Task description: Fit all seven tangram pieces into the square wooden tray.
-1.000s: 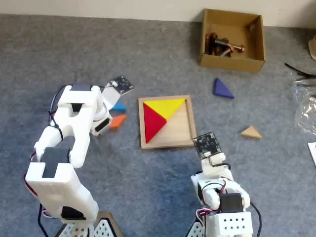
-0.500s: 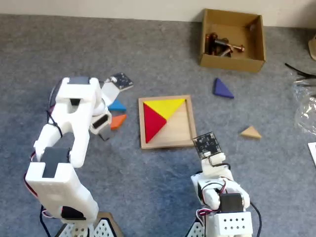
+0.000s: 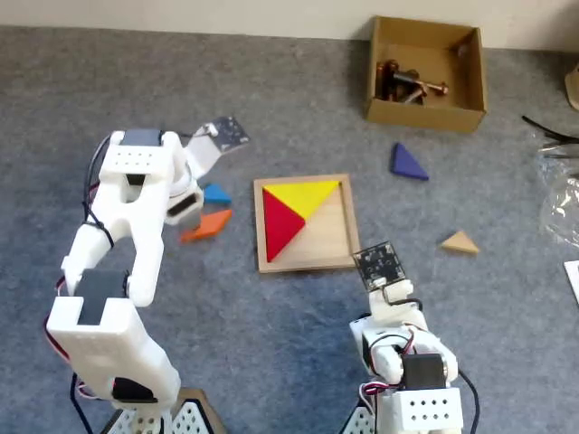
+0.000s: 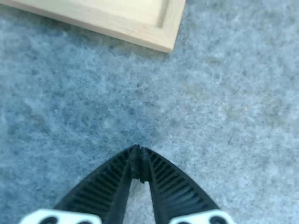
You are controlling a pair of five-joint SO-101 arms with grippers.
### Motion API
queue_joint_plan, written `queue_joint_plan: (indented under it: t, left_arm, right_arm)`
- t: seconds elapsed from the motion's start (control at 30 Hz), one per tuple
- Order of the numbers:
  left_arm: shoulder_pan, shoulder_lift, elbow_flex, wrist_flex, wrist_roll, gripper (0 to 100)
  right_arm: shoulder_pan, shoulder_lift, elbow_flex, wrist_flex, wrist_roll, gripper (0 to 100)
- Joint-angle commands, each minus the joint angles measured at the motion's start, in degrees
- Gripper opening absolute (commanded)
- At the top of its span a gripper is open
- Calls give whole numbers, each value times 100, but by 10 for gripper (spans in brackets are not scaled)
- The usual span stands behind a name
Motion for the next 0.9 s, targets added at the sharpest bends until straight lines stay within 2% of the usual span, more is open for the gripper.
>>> queue_joint_plan:
  t: [0.0, 0.33, 0.87]
  left_arm:
    - [-57, -92, 31, -510, 571, 185]
    - [-48, -75, 84, -536, 642, 185]
    - [523, -92, 1341, -580, 642, 185]
  right_arm:
    - [-66, -84, 681, -171, -18, 5]
    - [-66, -84, 681, -171, -18, 5]
    - [-66, -84, 681, -171, -18, 5]
